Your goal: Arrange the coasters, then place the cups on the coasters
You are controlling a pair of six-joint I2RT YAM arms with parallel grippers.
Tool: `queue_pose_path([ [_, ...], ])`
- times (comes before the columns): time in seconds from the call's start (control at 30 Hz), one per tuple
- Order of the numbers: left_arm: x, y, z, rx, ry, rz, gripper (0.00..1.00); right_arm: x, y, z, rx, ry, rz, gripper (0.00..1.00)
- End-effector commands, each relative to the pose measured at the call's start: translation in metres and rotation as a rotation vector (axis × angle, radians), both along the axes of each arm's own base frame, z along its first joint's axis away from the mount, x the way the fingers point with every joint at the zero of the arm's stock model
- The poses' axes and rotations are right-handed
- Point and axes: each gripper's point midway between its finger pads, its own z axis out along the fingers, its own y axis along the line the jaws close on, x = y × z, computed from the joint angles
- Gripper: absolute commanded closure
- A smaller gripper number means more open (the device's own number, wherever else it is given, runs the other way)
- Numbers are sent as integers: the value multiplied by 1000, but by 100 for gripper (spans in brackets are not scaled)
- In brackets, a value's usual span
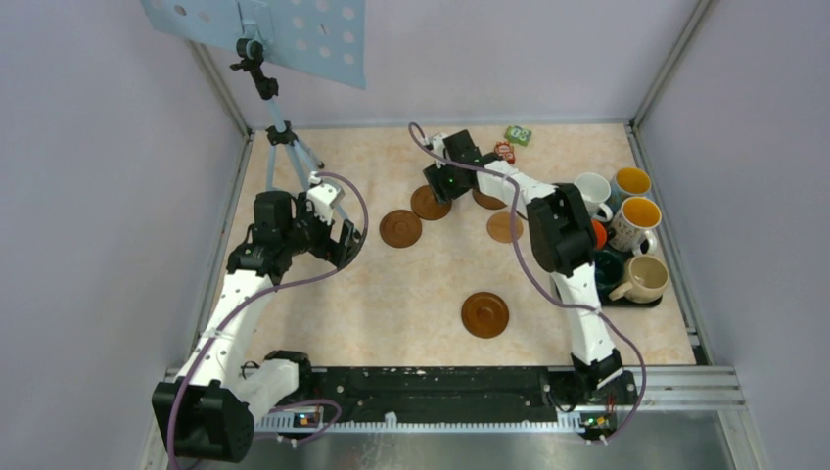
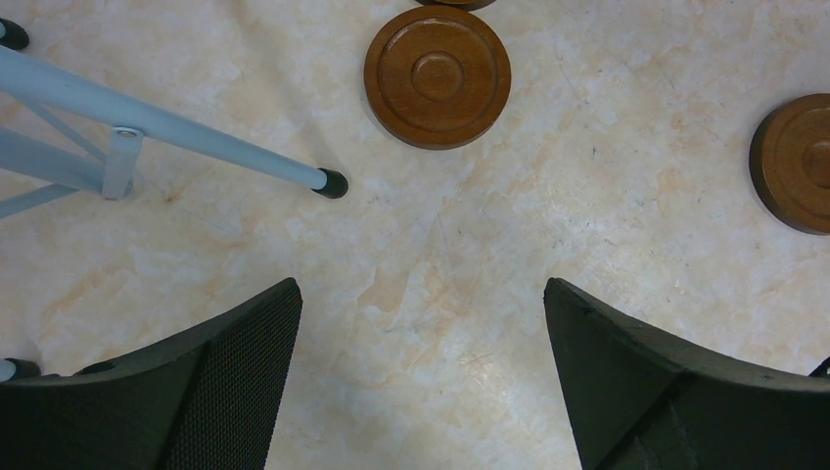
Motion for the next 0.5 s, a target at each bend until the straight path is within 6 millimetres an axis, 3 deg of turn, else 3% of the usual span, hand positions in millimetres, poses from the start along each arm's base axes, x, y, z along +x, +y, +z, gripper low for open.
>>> queue_pose_path([
  [0.0,2,-2,9,-13,-41,-13,1,8,9,1,-6,-15,-5,43],
  [0.1,3,-2,9,-13,-42,-12,1,11,4,-7,-35,-20,-19,46],
  [0.27,3,-1,8,-11,-41,-9,1,22,-2,-13,-67,-38,-50,61],
  [0.47,3,-1,7,-9,-39,-7,1,34,-10,-18,-81,-40,-87,67],
])
